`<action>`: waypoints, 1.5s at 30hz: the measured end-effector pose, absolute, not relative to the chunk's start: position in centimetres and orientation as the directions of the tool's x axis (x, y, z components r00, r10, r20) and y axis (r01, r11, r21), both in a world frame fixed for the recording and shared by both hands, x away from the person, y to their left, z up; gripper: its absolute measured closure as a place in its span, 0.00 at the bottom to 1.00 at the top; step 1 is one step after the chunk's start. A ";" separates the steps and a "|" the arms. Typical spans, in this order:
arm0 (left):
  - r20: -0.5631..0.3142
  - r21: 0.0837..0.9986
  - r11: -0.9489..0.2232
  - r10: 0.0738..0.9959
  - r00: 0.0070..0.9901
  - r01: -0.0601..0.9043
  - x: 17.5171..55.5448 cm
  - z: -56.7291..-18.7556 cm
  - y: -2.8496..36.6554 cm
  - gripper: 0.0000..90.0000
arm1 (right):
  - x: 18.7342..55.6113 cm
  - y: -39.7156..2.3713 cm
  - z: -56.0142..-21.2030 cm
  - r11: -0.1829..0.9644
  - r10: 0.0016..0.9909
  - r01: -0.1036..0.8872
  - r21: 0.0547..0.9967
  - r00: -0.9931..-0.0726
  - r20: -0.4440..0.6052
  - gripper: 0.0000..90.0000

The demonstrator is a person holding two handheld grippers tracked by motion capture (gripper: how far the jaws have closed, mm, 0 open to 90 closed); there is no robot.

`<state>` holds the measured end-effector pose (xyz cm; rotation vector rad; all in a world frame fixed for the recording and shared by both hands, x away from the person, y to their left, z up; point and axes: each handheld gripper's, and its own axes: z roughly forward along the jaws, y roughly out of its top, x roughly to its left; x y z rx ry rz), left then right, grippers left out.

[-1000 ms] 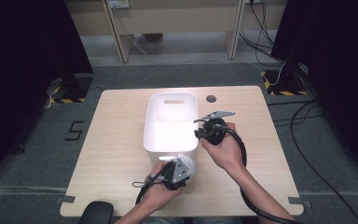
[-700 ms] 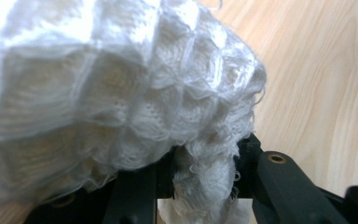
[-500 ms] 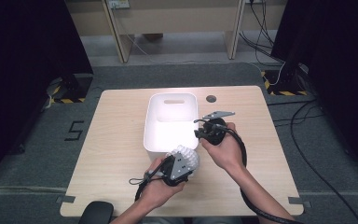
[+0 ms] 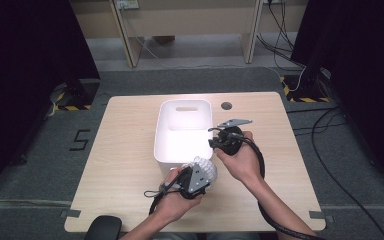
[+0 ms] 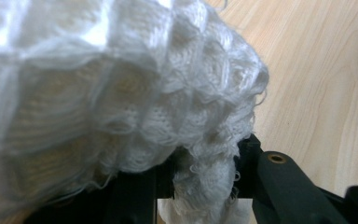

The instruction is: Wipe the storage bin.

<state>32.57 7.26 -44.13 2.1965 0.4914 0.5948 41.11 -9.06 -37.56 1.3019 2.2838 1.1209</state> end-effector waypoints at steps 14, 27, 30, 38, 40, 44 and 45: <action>0.257 0.773 -0.619 0.508 0.822 0.140 32.6 -44.1 6.6 0.76 | 41.1 -9.0 -37.5 0.293 0.823 0.605 0.740 -0.554 0.127 0.87; 0.252 0.740 -0.651 0.503 0.827 0.170 33.3 -46.5 6.3 0.76 | 41.1 -9.1 -37.6 0.290 0.823 0.605 0.741 -0.552 0.129 0.87; 0.250 0.734 -0.656 0.505 0.827 0.179 33.4 -47.0 6.3 0.76 | 41.1 -9.1 -37.6 0.290 0.823 0.605 0.742 -0.553 0.129 0.87; 0.243 0.721 -0.666 0.502 0.830 0.192 33.5 -48.1 6.1 0.76 | 41.1 -9.1 -37.6 0.289 0.823 0.604 0.743 -0.553 0.130 0.87; 0.242 0.714 -0.672 0.500 0.831 0.196 33.6 -48.4 6.1 0.76 | 41.1 -9.1 -37.6 0.289 0.823 0.603 0.743 -0.553 0.129 0.87; 0.241 0.702 -0.682 0.501 0.831 0.207 33.6 -49.1 6.2 0.76 | 41.1 -9.1 -37.6 0.289 0.823 0.603 0.743 -0.554 0.129 0.87; 0.242 0.698 -0.685 0.499 0.832 0.208 33.6 -49.3 6.2 0.76 | 41.1 -9.1 -37.6 0.289 0.823 0.603 0.743 -0.554 0.129 0.87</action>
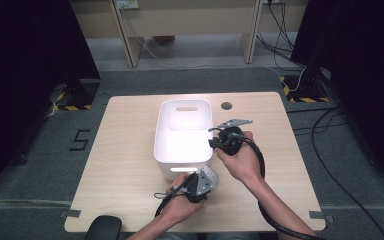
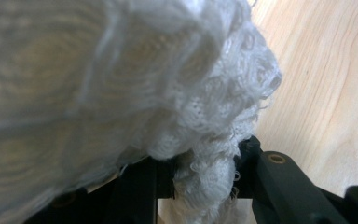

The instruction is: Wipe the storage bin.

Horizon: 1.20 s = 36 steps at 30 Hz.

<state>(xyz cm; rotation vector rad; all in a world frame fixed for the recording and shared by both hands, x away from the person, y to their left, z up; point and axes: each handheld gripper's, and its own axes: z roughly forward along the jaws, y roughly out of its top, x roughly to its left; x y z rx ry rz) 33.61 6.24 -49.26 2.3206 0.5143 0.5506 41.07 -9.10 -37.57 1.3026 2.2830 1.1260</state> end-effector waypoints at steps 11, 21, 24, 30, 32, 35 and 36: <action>0.226 0.696 -0.684 0.495 0.839 0.216 33.1 -49.2 6.6 0.76 | 41.1 -9.1 -37.6 0.289 0.823 0.603 0.744 -0.554 0.129 0.87; 0.183 0.726 -0.633 0.556 0.811 0.270 31.5 -47.3 11.4 0.76 | 41.2 -9.1 -38.0 0.278 0.825 0.622 0.732 -0.545 0.150 0.78; 0.171 0.738 -0.610 0.584 0.794 0.289 31.1 -46.7 13.3 0.76 | 41.3 -9.0 -38.0 0.281 0.825 0.618 0.734 -0.546 0.143 0.76; 0.147 0.762 -0.555 0.651 0.745 0.334 30.4 -45.9 16.9 0.76 | 41.4 -8.6 -38.3 0.284 0.829 0.628 0.724 -0.540 0.143 0.75; 0.144 0.768 -0.538 0.674 0.724 0.348 30.1 -45.6 18.2 0.76 | 41.4 -8.5 -38.3 0.287 0.832 0.630 0.722 -0.538 0.138 0.75; 0.138 0.767 -0.527 0.692 0.709 0.365 30.0 -45.5 19.5 0.76 | 41.4 -8.5 -38.3 0.287 0.832 0.631 0.721 -0.537 0.139 0.75; 0.133 0.769 -0.520 0.700 0.702 0.373 30.1 -45.6 19.9 0.76 | 41.4 -8.6 -38.4 0.288 0.832 0.630 0.721 -0.538 0.138 0.75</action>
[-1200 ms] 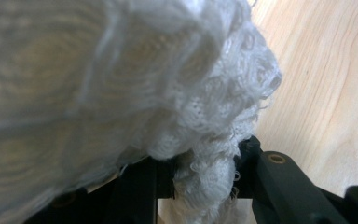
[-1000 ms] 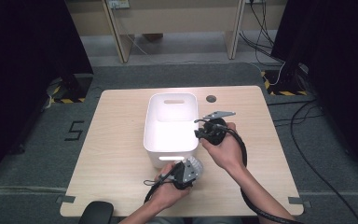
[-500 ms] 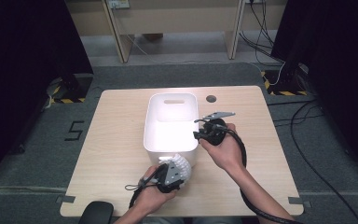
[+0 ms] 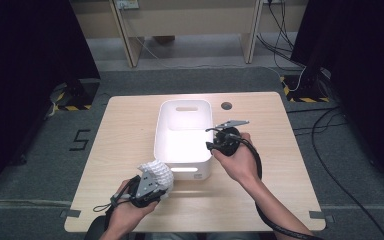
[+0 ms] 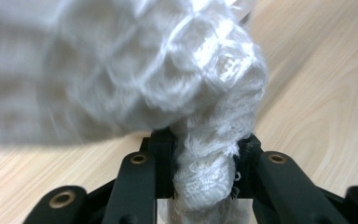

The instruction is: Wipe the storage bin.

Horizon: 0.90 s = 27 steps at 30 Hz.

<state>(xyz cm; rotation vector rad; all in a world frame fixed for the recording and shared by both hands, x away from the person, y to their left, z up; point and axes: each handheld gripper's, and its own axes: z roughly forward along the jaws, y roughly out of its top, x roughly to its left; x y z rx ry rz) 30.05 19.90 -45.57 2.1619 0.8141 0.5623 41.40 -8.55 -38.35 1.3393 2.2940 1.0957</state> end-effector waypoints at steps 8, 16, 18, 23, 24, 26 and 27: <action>0.121 0.747 -0.497 0.755 0.645 0.442 31.2 -46.3 23.0 0.75 | 41.4 -8.5 -38.3 0.289 0.835 0.638 0.714 -0.532 0.138 0.75; 0.094 0.731 -0.450 0.810 0.579 0.512 33.2 -47.0 26.1 0.75 | 41.4 -8.5 -38.3 0.288 0.834 0.639 0.713 -0.533 0.141 0.75; 0.100 0.722 -0.452 0.817 0.568 0.523 33.8 -47.2 26.6 0.75 | 41.4 -8.5 -38.3 0.286 0.835 0.640 0.713 -0.531 0.142 0.75; 0.114 0.686 -0.460 0.833 0.542 0.563 35.5 -48.1 28.2 0.74 | 41.4 -8.5 -38.3 0.287 0.835 0.637 0.715 -0.533 0.139 0.75; 0.115 0.680 -0.463 0.833 0.540 0.569 35.7 -48.2 28.4 0.74 | 41.4 -8.5 -38.3 0.287 0.835 0.637 0.715 -0.532 0.139 0.75; 0.112 0.671 -0.460 0.838 0.534 0.581 36.1 -48.6 28.9 0.74 | 41.4 -8.5 -38.3 0.287 0.835 0.639 0.714 -0.532 0.140 0.75; 0.108 0.669 -0.458 0.839 0.533 0.585 36.2 -48.7 29.0 0.74 | 41.4 -8.5 -38.3 0.288 0.835 0.638 0.714 -0.532 0.139 0.75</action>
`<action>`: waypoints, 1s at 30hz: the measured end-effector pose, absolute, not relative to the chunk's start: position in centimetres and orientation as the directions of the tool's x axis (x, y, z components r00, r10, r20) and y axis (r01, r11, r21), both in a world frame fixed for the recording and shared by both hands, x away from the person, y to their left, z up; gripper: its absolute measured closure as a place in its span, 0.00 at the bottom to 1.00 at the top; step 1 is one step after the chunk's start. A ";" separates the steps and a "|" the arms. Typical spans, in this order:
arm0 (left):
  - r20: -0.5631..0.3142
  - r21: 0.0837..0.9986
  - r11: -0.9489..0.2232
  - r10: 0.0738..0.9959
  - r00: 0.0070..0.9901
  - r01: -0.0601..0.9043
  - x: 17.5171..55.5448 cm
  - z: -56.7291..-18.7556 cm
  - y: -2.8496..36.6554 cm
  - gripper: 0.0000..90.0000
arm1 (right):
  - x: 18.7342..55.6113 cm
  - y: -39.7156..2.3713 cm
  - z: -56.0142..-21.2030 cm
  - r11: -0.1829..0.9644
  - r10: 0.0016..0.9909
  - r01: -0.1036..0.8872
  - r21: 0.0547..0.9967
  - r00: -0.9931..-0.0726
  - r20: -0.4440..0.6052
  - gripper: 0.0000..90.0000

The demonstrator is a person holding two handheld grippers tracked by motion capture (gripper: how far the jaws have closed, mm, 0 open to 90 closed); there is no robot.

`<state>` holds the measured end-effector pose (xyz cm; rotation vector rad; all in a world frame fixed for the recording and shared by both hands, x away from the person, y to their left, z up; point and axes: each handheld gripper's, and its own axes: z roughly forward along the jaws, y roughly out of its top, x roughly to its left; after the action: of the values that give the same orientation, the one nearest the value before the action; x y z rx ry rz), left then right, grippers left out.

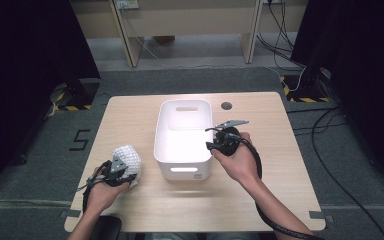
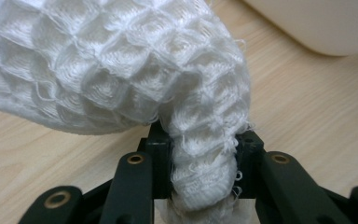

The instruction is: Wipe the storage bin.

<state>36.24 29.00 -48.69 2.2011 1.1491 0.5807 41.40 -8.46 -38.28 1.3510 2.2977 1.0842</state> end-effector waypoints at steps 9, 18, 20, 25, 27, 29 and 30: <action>0.077 0.667 -0.430 0.852 0.518 0.608 37.2 -49.6 29.8 0.65 | 41.4 -8.4 -38.3 0.289 0.835 0.636 0.716 -0.533 0.136 0.75; 0.091 0.678 -0.423 0.860 0.502 0.601 37.1 -49.8 29.9 0.48 | 41.3 -8.5 -38.5 0.285 0.833 0.631 0.722 -0.536 0.139 0.74; 0.086 0.682 -0.416 0.862 0.499 0.601 37.0 -49.7 29.9 0.43 | 41.3 -8.5 -38.5 0.286 0.832 0.632 0.720 -0.536 0.141 0.73; 0.089 0.694 -0.415 0.861 0.501 0.589 36.7 -49.1 29.9 0.39 | 41.3 -8.4 -38.7 0.284 0.833 0.639 0.715 -0.534 0.146 0.71; 0.091 0.698 -0.416 0.859 0.505 0.582 36.5 -48.8 29.9 0.38 | 41.3 -8.4 -38.7 0.282 0.832 0.637 0.717 -0.535 0.149 0.70; 0.094 0.704 -0.416 0.858 0.506 0.576 36.3 -48.5 29.9 0.37 | 41.3 -8.4 -38.7 0.279 0.831 0.638 0.718 -0.535 0.152 0.69; 0.095 0.709 -0.416 0.857 0.507 0.570 36.2 -48.2 30.0 0.37 | 41.3 -8.4 -38.7 0.277 0.831 0.638 0.719 -0.535 0.154 0.68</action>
<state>36.23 29.97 -48.23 2.1353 1.1622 0.6035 41.27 -8.44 -38.72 1.3547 2.2963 1.1079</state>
